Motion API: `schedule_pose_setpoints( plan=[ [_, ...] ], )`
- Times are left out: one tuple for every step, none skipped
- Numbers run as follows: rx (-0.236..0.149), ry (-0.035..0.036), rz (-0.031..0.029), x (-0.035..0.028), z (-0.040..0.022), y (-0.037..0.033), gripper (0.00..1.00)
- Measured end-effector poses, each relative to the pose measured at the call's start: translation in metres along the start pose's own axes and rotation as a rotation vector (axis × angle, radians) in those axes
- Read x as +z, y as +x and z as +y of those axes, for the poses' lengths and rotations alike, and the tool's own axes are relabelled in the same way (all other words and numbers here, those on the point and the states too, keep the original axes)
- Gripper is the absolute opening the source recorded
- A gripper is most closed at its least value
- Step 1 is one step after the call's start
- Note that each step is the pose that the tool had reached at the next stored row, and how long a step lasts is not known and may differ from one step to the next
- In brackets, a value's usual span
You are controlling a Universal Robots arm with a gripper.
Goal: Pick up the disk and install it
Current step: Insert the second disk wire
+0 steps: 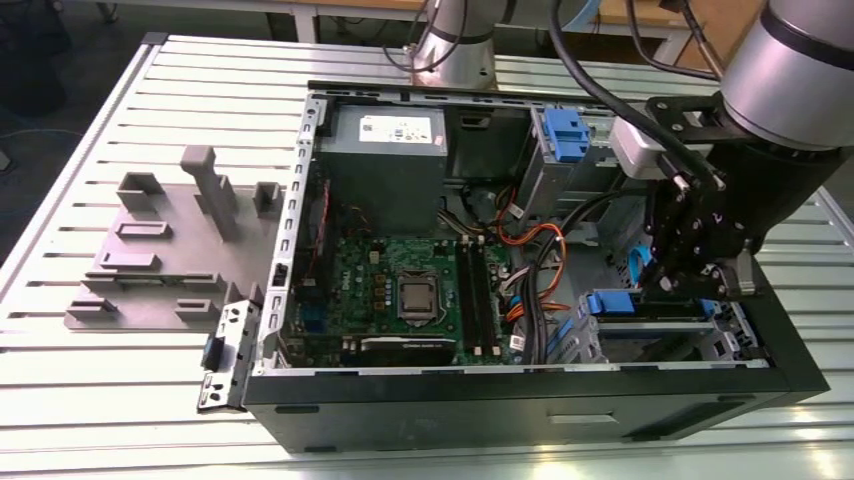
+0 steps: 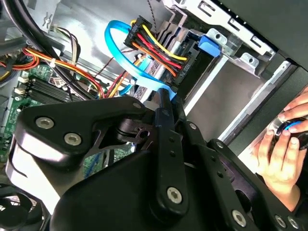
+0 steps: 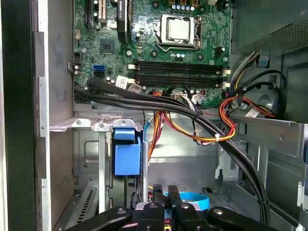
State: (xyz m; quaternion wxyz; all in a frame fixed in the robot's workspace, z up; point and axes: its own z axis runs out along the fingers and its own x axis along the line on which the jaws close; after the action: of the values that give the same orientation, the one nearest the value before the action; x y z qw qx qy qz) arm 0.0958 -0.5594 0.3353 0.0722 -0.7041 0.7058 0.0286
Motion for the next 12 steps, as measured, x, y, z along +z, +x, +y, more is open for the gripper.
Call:
schedule_pose_setpoints(
  plan=[
    [-0.004,-0.0001,0.0597,0.0,0.0,0.0,0.58],
    [-0.004,-0.0001,0.0601,0.0,0.0,0.0,0.58],
    [-0.004,-0.0001,0.0604,0.0,0.0,0.0,0.58],
    [-0.004,-0.0001,0.0607,0.0,0.0,0.0,0.58],
    [-0.004,-0.0001,0.0609,0.0,0.0,0.0,0.58],
    [-0.004,-0.0001,0.0613,0.0,0.0,0.0,0.58],
    [-0.004,-0.0001,0.0637,0.0,0.0,0.0,0.58],
    [-0.004,-0.0001,0.0664,0.0,0.0,0.0,0.58],
    [-0.004,-0.0001,0.0667,0.0,0.0,0.0,0.58],
    [-0.004,-0.0001,0.0669,0.0,0.0,0.0,0.58],
    [-0.004,-0.0002,0.0672,0.0,0.0,0.0,0.58],
    [-0.004,-0.0001,0.0675,0.0,0.0,0.0,0.58]
  ],
)
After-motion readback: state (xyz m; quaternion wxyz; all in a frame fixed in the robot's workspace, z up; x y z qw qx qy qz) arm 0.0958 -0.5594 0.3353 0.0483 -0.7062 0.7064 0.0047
